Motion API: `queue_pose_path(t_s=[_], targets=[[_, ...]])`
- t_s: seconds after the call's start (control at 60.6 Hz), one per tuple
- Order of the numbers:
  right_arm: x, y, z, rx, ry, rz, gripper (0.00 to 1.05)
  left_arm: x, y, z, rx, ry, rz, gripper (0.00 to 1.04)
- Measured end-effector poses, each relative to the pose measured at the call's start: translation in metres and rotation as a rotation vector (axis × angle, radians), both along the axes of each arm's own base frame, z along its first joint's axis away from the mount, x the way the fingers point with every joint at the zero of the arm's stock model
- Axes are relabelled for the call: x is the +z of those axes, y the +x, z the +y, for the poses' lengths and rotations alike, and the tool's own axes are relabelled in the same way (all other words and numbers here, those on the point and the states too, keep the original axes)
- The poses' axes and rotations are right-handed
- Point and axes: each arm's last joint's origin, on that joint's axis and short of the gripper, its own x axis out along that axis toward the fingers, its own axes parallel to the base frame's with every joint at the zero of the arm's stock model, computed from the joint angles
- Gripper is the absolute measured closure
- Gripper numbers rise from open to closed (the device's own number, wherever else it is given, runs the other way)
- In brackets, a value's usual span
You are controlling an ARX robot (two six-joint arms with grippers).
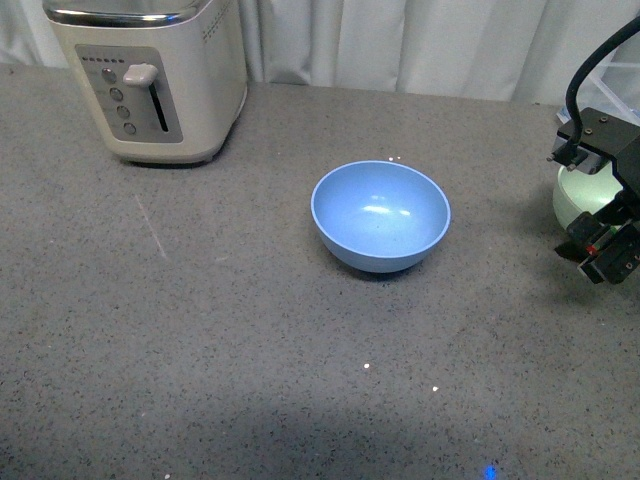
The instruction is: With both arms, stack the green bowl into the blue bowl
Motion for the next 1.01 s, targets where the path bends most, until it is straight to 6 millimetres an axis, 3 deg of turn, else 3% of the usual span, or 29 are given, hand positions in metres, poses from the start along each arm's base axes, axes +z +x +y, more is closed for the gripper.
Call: queue_pose_path(t_s=[0.347, 0.594, 0.743, 0.875, 1.007], targets=[[0.001, 0.001, 0.001, 0.012, -0.021, -0.009, 1.0, 0.0, 0.0, 0.0, 0.0, 0.0, 0.0, 0.06], [0.024, -0.002, 0.013, 0.086, -0.031, -0.077, 1.03, 0.0, 0.0, 0.0, 0.0, 0.0, 0.0, 0.06], [0.059, -0.018, 0.041, 0.244, -0.003, -0.148, 1.03, 0.0, 0.0, 0.0, 0.0, 0.0, 0.0, 0.06], [0.09, -0.04, 0.086, 0.435, 0.0, -0.22, 1.03, 0.0, 0.0, 0.0, 0.0, 0.0, 0.0, 0.06], [0.094, -0.057, 0.129, 0.58, 0.0, -0.243, 1.03, 0.0, 0.0, 0.0, 0.0, 0.0, 0.0, 0.06]])
